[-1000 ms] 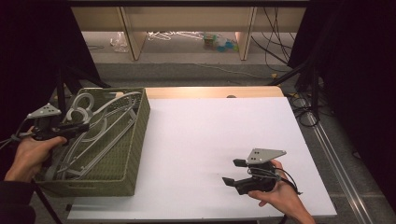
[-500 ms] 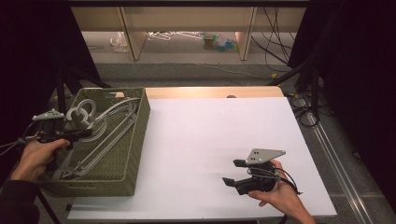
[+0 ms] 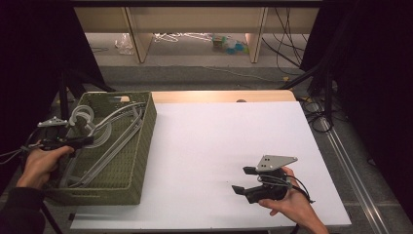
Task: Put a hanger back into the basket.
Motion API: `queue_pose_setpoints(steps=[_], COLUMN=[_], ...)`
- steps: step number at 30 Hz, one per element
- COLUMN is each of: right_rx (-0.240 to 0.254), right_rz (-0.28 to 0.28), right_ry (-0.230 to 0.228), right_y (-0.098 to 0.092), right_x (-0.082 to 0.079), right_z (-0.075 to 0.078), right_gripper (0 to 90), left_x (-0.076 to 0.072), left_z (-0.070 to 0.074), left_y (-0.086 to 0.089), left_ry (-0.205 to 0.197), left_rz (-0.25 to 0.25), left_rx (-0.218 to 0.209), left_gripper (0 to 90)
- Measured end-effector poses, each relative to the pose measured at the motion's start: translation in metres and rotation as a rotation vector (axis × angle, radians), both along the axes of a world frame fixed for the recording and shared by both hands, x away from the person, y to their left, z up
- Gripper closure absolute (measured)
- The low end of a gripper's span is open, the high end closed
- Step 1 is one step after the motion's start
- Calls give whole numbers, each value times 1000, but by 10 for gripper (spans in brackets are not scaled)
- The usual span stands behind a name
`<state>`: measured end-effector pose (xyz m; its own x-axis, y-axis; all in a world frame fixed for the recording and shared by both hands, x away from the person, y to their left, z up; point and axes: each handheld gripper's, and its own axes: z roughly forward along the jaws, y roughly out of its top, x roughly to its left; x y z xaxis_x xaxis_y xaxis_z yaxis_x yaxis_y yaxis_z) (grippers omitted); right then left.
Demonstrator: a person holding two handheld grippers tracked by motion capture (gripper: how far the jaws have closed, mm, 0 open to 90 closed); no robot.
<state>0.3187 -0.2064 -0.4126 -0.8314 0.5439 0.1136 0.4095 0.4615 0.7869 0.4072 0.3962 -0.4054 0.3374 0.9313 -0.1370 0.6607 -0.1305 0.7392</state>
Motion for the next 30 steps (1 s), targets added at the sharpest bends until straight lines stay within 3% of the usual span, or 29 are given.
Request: queue_pose_setpoints(steps=[9,10,11,12,13,16,17,21,25,30], right_rx=[2,1,-2,-2,-2,0,0,2,1,-1], right_rz=[-6,-6,-2,-1,-1,-7,-8,-9,-10,-10], right_ry=[-4,-4,-2,-1,-2,-2,3,-1,-2,-2], right_y=[-1,-1,-1,-1,-1,-1,-2,-2,-2,-3], right_x=[1,0,1,0,0,1,1,1,1,1], right_z=[0,0,0,-1,0,-1,-1,-1,-1,0], right_gripper=[268,268,268,268,268,268,268,268,268,268], left_x=[4,4,4,5,5,5,5,4,5,7], left_z=[-7,-6,-7,-8,-9,-8,-9,-8,-8,-9], left_y=[1,3,4,3,0,2,1,0,-4,-5], left_ry=[11,25,32,23,4,25,7,21,25,39], left_rz=[40,14,11,19,52,36,44,45,74,83], left_rx=[64,113,123,123,88,160,167,193,257,244], left_gripper=[710,701,693,688,686,672,664,654,605,563])
